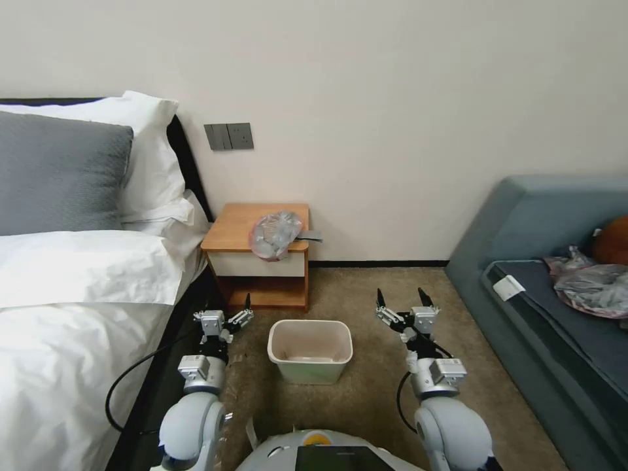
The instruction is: Pick up the garbage bag from the table and place it over the trash can.
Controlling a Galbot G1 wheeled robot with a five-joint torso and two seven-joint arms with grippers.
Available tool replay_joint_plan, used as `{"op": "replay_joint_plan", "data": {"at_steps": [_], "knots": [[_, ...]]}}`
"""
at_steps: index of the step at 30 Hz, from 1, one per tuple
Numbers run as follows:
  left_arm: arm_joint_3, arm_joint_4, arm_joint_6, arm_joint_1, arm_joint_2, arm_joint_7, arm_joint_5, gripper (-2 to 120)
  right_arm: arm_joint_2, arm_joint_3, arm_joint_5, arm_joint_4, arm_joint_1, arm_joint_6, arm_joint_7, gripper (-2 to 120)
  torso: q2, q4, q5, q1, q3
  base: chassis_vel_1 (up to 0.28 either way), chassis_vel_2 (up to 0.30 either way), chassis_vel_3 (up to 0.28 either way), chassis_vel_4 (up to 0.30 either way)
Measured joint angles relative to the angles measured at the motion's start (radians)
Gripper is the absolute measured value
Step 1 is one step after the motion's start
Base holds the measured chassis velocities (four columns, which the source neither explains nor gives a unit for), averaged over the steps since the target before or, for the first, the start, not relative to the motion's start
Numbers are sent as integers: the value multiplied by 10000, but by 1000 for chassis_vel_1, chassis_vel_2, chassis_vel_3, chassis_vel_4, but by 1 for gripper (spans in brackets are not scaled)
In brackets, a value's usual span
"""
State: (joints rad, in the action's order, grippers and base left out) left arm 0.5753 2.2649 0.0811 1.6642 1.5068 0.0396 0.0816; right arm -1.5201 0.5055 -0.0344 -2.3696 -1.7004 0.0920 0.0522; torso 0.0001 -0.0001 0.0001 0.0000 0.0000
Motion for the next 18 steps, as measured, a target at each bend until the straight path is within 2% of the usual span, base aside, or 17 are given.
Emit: {"op": "replay_joint_plan", "data": {"at_steps": [4,5,9,13,18], "knots": [[83,993,390,405,-39,144,265,100,-72,-188,112,-1253,-507,367,209,100,1,0,-3,-1,-2,0,0,0,0],[83,993,390,405,-39,144,265,100,-72,-188,112,-1253,-507,367,209,100,1,0,-3,-1,-2,0,0,0,0],[167,1981,785,822,-76,297,535,100,-12,-354,902,-1433,-746,908,419,100,1,1,-1,-1,-1,0,0,0,0],[226,2403,1040,1102,-104,399,716,100,31,-358,1040,-1431,-720,992,462,100,1,0,2,-1,-1,0,0,0,0],[266,2445,1256,1304,-123,473,847,100,68,-361,1147,-1394,-678,993,560,100,0,0,-2,-1,-1,0,0,0,0]]}}
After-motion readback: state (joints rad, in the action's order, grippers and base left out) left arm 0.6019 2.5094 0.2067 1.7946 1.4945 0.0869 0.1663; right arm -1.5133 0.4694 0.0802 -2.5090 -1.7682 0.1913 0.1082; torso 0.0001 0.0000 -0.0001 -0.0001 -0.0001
